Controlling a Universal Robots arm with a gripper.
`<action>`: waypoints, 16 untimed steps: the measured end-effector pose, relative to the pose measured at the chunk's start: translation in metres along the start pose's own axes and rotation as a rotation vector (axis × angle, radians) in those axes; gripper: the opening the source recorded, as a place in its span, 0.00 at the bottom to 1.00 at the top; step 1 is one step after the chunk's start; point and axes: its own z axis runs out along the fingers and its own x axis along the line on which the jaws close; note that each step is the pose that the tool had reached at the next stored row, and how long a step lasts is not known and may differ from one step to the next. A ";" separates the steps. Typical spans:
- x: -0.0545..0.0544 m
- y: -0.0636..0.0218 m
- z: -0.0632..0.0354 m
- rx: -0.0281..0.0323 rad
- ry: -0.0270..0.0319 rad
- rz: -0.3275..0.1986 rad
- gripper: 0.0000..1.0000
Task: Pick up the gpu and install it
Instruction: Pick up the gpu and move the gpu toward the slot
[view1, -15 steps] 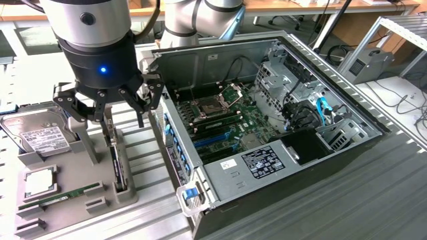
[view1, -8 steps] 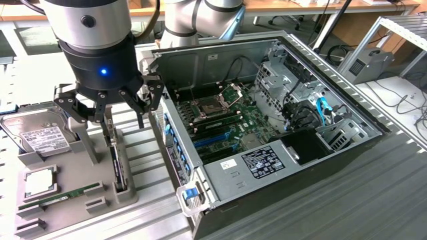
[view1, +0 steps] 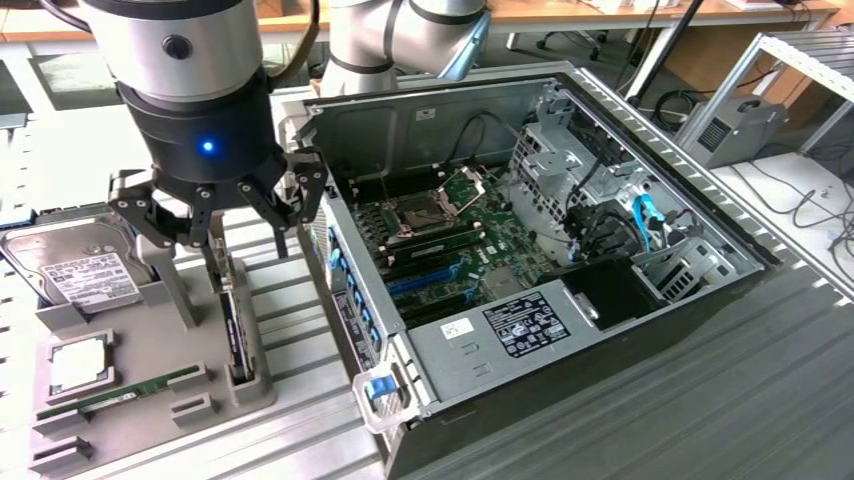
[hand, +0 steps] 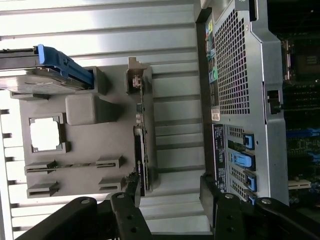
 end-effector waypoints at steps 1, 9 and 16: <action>0.000 0.0000 0.0003 0.0000 0.0000 0.000 0.60; 0.001 -0.0002 0.0028 0.0000 0.0000 0.000 0.60; 0.002 -0.0003 0.0051 0.0000 0.0000 0.000 0.60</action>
